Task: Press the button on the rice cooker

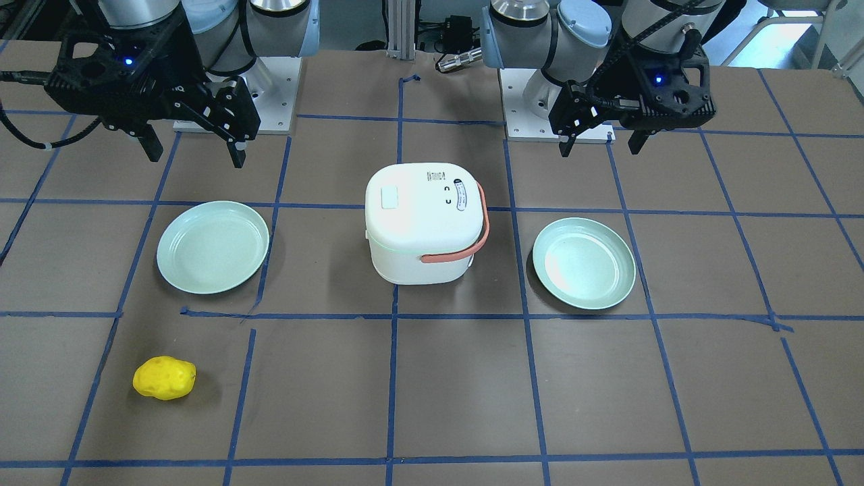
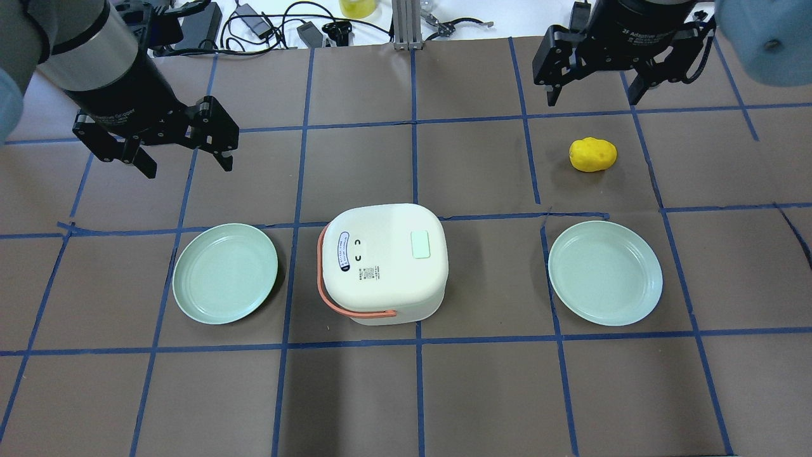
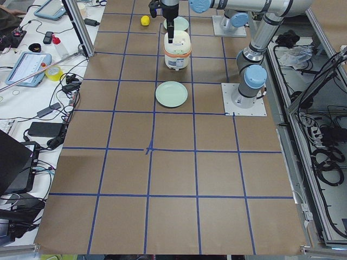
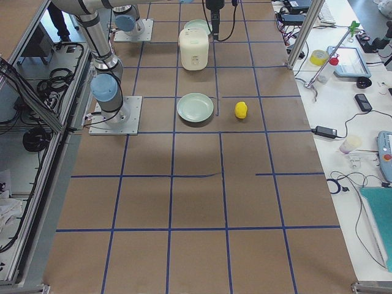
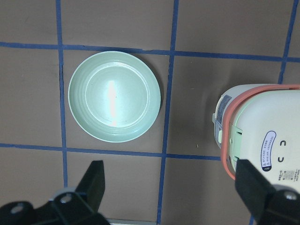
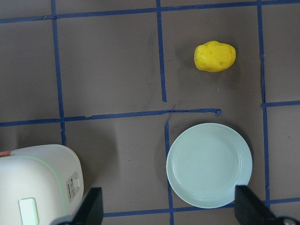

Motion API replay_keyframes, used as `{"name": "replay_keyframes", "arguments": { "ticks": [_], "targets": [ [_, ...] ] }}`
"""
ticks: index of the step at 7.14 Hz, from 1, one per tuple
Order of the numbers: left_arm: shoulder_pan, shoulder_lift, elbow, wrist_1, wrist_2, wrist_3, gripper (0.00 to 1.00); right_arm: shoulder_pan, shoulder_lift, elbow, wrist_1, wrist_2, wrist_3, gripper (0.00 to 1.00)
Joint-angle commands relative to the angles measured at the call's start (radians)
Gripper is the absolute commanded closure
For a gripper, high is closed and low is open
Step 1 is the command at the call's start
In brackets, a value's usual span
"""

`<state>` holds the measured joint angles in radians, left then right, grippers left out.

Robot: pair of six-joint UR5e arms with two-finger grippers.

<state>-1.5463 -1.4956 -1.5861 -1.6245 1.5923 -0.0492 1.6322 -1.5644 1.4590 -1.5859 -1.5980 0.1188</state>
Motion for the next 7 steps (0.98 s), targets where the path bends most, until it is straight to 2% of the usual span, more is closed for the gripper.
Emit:
{"name": "replay_keyframes", "arguments": {
  "ticks": [1, 7],
  "targets": [
    [0.0, 0.0, 0.0, 0.0, 0.0, 0.0, 0.0, 0.0, 0.0, 0.0, 0.0, 0.001, -0.001, 0.0],
    [0.0, 0.0, 0.0, 0.0, 0.0, 0.0, 0.0, 0.005, 0.0, 0.0, -0.002, 0.003, 0.009, 0.0]
  ]
}}
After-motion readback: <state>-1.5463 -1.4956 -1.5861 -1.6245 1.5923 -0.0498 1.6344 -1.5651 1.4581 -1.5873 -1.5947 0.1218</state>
